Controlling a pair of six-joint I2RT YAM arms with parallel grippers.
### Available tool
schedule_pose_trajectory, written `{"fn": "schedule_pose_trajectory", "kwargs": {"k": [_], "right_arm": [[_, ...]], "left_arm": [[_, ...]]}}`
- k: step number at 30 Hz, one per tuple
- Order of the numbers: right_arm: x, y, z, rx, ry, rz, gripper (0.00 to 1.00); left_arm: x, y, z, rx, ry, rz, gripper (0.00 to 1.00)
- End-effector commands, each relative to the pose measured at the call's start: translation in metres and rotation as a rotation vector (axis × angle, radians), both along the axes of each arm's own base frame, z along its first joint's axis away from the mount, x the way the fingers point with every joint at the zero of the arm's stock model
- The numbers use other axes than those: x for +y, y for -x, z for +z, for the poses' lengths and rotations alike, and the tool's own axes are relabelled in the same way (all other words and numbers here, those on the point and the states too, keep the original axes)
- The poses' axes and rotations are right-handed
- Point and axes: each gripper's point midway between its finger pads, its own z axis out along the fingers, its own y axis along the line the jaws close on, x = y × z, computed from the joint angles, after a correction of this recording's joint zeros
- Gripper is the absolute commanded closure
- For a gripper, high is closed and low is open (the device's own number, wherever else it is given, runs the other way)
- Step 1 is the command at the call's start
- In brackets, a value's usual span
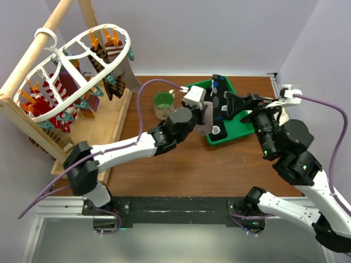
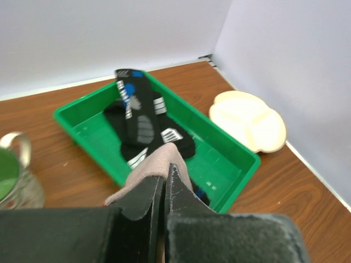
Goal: Remove the socks clipped to the hanger
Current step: Place the sock in the bin.
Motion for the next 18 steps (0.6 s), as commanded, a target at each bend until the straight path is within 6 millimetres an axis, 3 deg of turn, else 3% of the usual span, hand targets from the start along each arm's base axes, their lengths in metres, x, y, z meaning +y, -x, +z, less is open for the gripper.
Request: {"fn": "schedule_pose_trajectory", "kwargs": {"k": [1,4,5,7,8,10,12,14,18], "right_arm": [[-0.014,-0.006,-0.020,0.056,0.058,-0.095,0.11],[-0.014,-0.006,-0.022,0.057,0.069,-0.090,0.10],[-0.014,-0.006,-0.022,0.058,0.076,-0.089,0.10],[-0.013,-0.007,-0.025,0.068,0.091,-0.094,0.10],[-0.012,-0.008,-0.026,0.070,0.100,-0.094,0.09],[-0.012,-0.010,-0.028,0.073,0.110,-0.098,0.08],[-0.006,-0.010,-0.028,0.073,0.121,-0.074,0.08],[0.003,-0.013,-0.032,0.084,0.143,-0.045,0.09],[0.014,-0.017,-0.034,0.096,0.153,-0.014,0.09]], "left_arm": [[-0.047,-0.022,0.035,-0.085,0.074,-0.050,1.00],[-0.067,-0.047,0.020,-0.075,0.064,-0.050,1.00],[-0.076,-0.055,0.000,-0.054,0.043,-0.057,1.00],[-0.085,-0.068,-0.001,-0.051,0.063,-0.080,1.00],[-0.093,-0.076,-0.026,-0.027,0.032,-0.085,1.00],[-0.103,-0.079,-0.044,-0.008,0.015,-0.114,0.95],[-0.110,-0.079,-0.076,0.030,-0.022,-0.138,0.65],[-0.110,-0.080,-0.088,0.052,-0.023,-0.137,0.35],[-0.103,-0.082,-0.075,0.027,-0.015,-0.132,0.17]]}}
